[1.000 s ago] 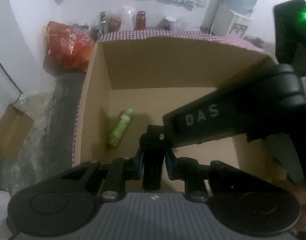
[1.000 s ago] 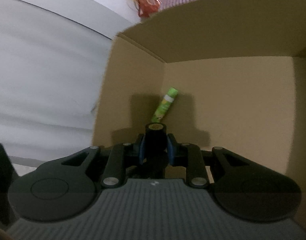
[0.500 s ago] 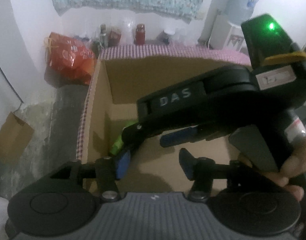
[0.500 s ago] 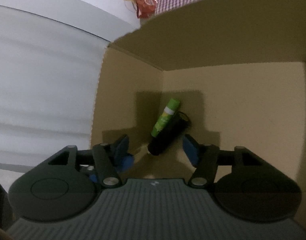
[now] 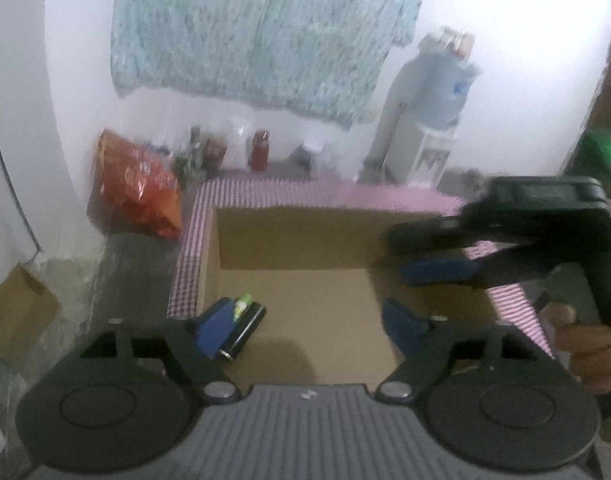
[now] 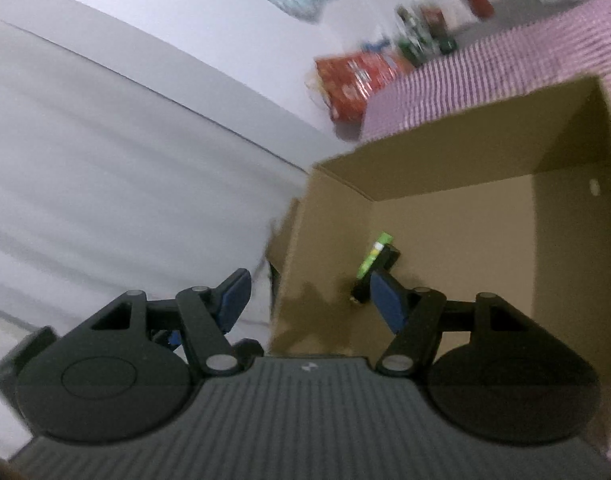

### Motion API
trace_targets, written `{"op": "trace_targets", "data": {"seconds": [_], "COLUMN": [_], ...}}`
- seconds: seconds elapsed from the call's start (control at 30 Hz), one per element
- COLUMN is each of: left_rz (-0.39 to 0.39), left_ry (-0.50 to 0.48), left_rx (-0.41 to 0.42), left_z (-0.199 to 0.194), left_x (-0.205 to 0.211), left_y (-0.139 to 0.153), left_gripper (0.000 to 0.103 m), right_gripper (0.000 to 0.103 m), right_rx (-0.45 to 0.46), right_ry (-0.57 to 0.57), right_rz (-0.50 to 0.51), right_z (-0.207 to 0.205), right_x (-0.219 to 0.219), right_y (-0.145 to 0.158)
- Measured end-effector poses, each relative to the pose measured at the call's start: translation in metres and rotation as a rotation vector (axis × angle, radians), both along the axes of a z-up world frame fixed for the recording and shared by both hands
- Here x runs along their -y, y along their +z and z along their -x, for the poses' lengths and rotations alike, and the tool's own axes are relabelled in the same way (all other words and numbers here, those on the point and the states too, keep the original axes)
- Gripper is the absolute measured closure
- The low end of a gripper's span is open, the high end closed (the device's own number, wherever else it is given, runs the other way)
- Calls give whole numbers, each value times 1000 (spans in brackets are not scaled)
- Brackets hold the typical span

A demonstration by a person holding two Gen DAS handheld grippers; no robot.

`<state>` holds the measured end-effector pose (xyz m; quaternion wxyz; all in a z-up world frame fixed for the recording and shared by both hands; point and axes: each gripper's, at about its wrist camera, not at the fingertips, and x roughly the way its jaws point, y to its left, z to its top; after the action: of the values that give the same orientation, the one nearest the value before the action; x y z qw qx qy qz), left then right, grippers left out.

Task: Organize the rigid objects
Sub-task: 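Move the open right gripper back to the black computer mouse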

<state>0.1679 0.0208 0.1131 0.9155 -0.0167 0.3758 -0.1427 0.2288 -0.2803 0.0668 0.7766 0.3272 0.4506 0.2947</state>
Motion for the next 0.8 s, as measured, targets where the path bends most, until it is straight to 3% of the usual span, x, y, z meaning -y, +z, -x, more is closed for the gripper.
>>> {"op": "trace_targets", "data": {"seconds": [0.17, 0.33, 0.6, 0.8], "left_rz": [16, 22, 81, 81], "left_ry": [-16, -31, -64, -114], "left_rx": [82, 98, 9, -25], "left_z": [53, 100, 146, 163], "left_x": [-9, -11, -2, 13], "left_y": [8, -17, -81, -111], "left_gripper": [4, 1, 0, 0], "right_gripper": [32, 25, 24, 24], "right_rx": [141, 241, 172, 186], "right_ry": [-69, -154, -298, -288], "right_rz": [-55, 14, 107, 228], "right_z": [84, 172, 253, 268], "right_x": [53, 85, 85, 60], "right_y": [29, 17, -64, -78]}}
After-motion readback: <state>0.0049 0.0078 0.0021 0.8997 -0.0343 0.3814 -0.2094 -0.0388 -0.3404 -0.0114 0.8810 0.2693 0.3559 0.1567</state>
